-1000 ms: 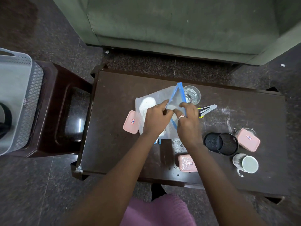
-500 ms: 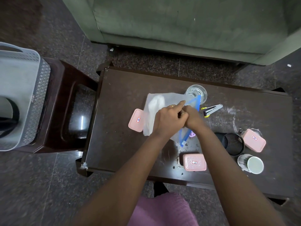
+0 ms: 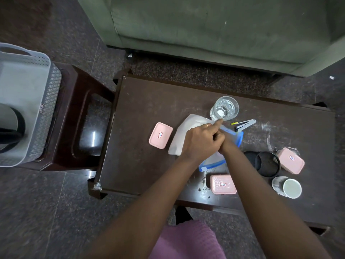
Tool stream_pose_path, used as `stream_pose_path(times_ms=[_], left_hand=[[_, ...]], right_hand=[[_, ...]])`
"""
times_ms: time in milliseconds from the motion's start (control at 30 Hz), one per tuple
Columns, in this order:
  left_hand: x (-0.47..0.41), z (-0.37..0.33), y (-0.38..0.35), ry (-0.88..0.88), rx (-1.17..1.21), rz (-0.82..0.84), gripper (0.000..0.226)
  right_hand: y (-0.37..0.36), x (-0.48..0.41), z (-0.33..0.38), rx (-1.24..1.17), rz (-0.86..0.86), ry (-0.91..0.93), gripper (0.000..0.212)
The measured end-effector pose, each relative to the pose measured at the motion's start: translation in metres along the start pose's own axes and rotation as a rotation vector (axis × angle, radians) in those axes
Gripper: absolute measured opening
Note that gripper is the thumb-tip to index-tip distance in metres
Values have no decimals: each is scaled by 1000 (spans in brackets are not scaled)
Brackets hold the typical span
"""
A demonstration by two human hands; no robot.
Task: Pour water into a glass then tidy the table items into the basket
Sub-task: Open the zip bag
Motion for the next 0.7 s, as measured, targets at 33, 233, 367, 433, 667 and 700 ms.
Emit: stream_pose_path(times_ms=[33, 233, 367, 433, 667, 700], left_hand=[[1, 0, 0, -15, -5, -6, 38], [-2, 31, 25, 48, 54, -90, 38], [-2, 47, 39, 10, 29, -73, 38], [-1, 55, 43, 15, 2, -77, 36], [7, 72, 47, 130, -1, -89, 40], [9, 78, 44, 210, 10, -59, 43]], right_hand=[[-5, -1, 1, -19, -10, 14, 39], [2, -21, -19, 327, 104, -260, 18], [-2, -26, 0, 419, 100, -149, 43], [-10, -25, 7, 469, 170, -89, 45], [-26, -18, 11, 508, 235, -55, 41], [-26, -19, 14, 494, 215, -39, 38]])
Point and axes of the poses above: each hand's wrist, its own x-axis away from the middle knuckle, its own y-axis out of the back of the hand, z = x × y, the point moved 8 cm from there along -x, towards the middle knuckle, and after that the axes turned 1 degree about y, right-handed, at the moved point
